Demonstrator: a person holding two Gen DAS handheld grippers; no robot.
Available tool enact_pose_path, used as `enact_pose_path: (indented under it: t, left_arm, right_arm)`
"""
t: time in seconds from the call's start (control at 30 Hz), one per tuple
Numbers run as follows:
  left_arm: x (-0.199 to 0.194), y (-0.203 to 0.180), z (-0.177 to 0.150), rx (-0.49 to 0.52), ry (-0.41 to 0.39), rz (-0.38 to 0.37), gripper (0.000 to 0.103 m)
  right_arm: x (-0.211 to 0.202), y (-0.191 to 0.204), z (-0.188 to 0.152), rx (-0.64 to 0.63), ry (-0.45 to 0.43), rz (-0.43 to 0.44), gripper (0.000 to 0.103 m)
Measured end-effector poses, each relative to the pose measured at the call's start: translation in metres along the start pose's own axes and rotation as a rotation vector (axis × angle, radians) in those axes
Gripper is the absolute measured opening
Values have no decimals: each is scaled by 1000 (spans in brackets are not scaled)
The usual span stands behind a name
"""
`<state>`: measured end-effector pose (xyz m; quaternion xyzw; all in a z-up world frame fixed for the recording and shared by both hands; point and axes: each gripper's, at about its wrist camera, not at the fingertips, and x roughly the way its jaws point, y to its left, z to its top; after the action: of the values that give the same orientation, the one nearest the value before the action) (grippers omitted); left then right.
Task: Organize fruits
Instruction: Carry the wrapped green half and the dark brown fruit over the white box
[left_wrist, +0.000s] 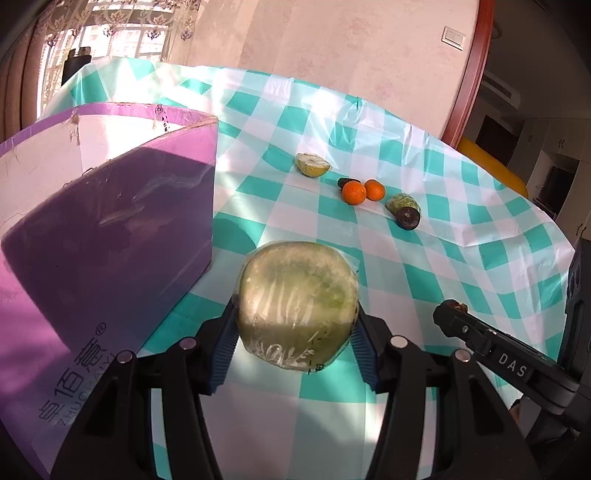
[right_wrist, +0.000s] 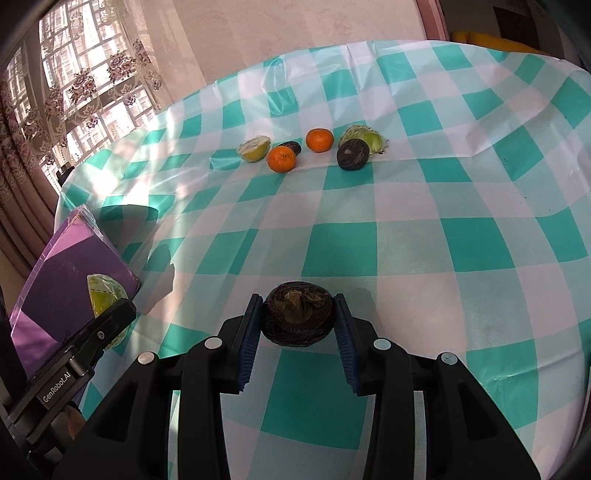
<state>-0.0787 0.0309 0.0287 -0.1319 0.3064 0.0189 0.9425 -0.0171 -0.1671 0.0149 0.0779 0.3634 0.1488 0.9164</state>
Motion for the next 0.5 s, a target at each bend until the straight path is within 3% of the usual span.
enact_pose_path:
  t: [0.5]
  left_arm:
    - [-82, -4, 25, 68, -149, 75, 55]
  right_arm:
    - [-48, 59, 6, -110, -124, 103, 39]
